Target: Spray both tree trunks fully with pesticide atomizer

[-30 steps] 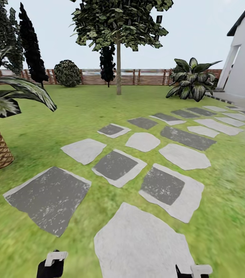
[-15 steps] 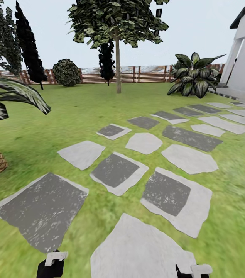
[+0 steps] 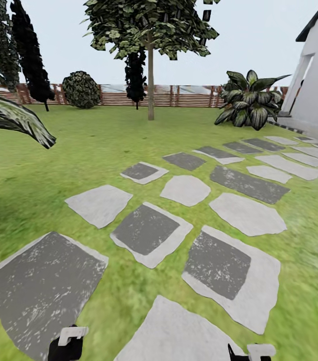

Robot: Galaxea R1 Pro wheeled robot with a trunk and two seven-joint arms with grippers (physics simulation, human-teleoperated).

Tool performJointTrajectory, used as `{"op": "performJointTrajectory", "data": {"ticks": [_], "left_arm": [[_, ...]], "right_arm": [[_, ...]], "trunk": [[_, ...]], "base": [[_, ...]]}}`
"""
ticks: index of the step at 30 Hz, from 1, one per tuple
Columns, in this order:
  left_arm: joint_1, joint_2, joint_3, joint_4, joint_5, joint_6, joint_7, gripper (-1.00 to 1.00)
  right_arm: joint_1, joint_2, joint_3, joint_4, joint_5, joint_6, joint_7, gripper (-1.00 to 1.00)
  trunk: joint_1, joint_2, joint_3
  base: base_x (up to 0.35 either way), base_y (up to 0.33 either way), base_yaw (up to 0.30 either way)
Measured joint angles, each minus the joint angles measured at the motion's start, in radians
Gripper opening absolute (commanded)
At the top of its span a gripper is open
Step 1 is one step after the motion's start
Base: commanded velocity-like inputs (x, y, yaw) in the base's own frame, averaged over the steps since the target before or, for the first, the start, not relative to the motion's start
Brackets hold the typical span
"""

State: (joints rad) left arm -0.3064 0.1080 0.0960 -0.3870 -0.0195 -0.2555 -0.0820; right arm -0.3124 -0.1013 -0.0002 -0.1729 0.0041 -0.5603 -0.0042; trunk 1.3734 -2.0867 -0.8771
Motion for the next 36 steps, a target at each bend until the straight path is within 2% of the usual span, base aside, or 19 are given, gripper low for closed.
{"op": "performJointTrajectory", "data": {"ticks": [36], "left_arm": [[0.0, 0.0, 0.0, 0.0, 0.0, 0.0, 0.0, -1.0]], "right_arm": [[0.0, 0.001, 0.0, 0.0, 0.0, 0.0, 0.0, 1.0]], "trunk": [[0.0, 0.0, 0.002]], "base": [[0.338, 0.0, -0.016]]}}
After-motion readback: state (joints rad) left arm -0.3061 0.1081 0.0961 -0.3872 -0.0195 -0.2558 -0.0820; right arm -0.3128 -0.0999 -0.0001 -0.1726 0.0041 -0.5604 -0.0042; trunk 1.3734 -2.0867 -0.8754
